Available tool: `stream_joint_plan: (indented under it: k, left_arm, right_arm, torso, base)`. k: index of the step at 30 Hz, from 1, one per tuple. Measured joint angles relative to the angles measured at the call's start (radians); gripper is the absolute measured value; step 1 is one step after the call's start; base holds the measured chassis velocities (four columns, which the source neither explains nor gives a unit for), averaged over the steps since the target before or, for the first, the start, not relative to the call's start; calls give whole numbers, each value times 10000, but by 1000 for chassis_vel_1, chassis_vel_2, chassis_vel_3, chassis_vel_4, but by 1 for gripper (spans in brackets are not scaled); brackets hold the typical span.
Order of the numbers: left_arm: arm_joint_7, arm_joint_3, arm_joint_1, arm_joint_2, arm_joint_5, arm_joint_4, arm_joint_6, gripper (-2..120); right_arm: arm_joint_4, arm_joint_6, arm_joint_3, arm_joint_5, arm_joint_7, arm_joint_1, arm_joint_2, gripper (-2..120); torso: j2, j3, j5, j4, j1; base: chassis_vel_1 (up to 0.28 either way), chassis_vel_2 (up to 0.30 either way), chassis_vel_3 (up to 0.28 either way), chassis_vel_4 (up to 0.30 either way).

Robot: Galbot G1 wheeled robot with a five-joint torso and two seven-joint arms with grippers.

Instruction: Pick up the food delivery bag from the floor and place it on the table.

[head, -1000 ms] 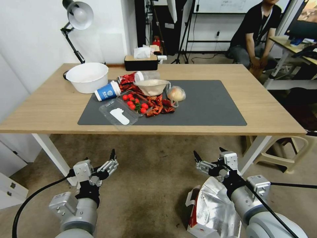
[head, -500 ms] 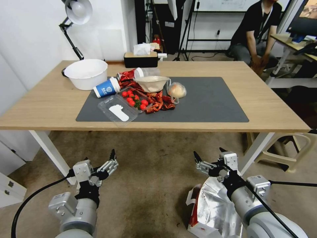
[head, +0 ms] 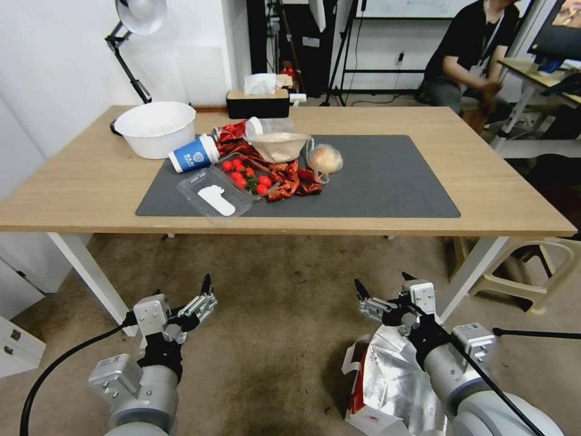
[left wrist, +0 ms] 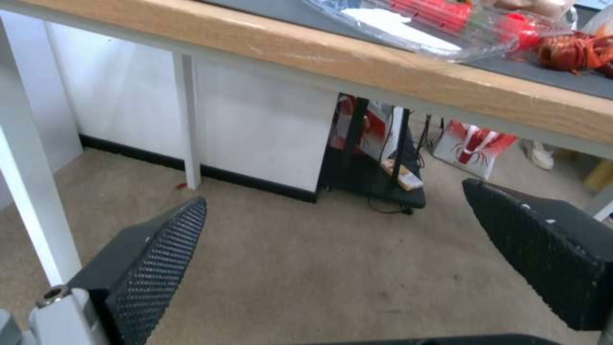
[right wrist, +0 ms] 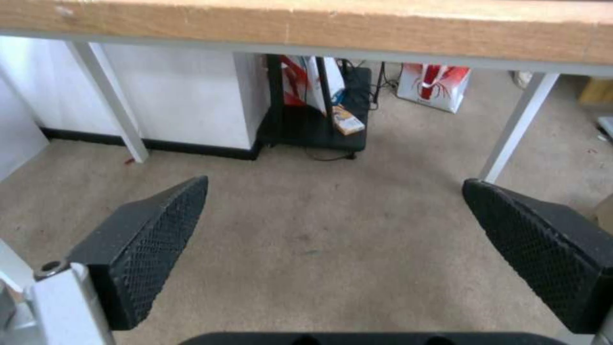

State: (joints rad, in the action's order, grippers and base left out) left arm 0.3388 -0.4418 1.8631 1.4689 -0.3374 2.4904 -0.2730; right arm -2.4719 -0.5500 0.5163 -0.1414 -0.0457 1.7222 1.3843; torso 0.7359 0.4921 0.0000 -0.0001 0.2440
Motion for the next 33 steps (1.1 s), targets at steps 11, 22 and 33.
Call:
stream_joint_plan:
  k: [11, 22, 33]
  left_arm:
    - [2, -15, -18, -28, 11, -31, 9, 100]
    - [4, -36, -25, -35, 12, -47, 2, 100]
    - [0, -60, -41, -61, -17, -62, -2, 100]
  right_arm:
    - [6, -33, 13, 1, -45, -3, 2, 100]
    - [45, -51, 15, 18, -71, -42, 27, 100]
    - [82, -61, -12, 114, -98, -30, 88, 100]
  torso:
    - [-536, -315, 0, 0, -224]
    - [-978, -583, 0, 0, -398]
    - [-1512, -906, 0, 0, -606]
  base:
    - [0, 0, 0, 0]
    - [0, 0, 0, 0]
    - [0, 0, 0, 0]
